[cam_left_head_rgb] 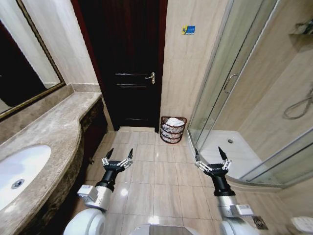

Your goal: Discard the used towel into the hamper.

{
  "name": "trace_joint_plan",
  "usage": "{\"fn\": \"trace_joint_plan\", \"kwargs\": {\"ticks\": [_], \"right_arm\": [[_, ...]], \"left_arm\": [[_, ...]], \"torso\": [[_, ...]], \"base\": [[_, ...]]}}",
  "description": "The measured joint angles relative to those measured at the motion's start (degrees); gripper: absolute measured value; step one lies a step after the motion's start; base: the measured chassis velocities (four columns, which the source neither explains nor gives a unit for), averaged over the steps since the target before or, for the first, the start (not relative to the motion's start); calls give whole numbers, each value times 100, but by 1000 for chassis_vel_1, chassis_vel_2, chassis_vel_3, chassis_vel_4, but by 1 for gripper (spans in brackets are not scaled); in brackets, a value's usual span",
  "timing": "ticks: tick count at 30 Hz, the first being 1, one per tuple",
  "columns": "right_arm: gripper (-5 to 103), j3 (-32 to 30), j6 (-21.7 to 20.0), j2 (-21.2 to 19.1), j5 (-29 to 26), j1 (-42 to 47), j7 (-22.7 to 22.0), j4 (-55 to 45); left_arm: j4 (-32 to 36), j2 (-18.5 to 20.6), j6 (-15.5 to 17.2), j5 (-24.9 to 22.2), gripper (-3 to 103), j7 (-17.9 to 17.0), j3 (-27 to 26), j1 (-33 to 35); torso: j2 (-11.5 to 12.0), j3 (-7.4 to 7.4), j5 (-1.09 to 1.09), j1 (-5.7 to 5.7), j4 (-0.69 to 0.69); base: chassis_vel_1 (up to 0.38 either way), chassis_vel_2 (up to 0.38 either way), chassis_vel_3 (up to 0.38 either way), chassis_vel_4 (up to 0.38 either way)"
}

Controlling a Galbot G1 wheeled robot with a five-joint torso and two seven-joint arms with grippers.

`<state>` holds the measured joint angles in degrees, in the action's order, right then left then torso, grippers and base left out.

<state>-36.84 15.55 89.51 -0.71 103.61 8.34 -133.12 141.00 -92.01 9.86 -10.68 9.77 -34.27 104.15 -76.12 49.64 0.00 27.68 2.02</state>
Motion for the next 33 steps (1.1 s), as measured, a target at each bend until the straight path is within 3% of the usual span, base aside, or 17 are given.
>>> {"fn": "trace_joint_plan", "kwargs": {"ticks": [33], "right_arm": [[100,0,0,0,0,0,0,0]], "left_arm": [[0,0,0,0,100,0,0,0]], "torso": [[0,0,0,0,0]], "base": [[0,0,0,0]]}}
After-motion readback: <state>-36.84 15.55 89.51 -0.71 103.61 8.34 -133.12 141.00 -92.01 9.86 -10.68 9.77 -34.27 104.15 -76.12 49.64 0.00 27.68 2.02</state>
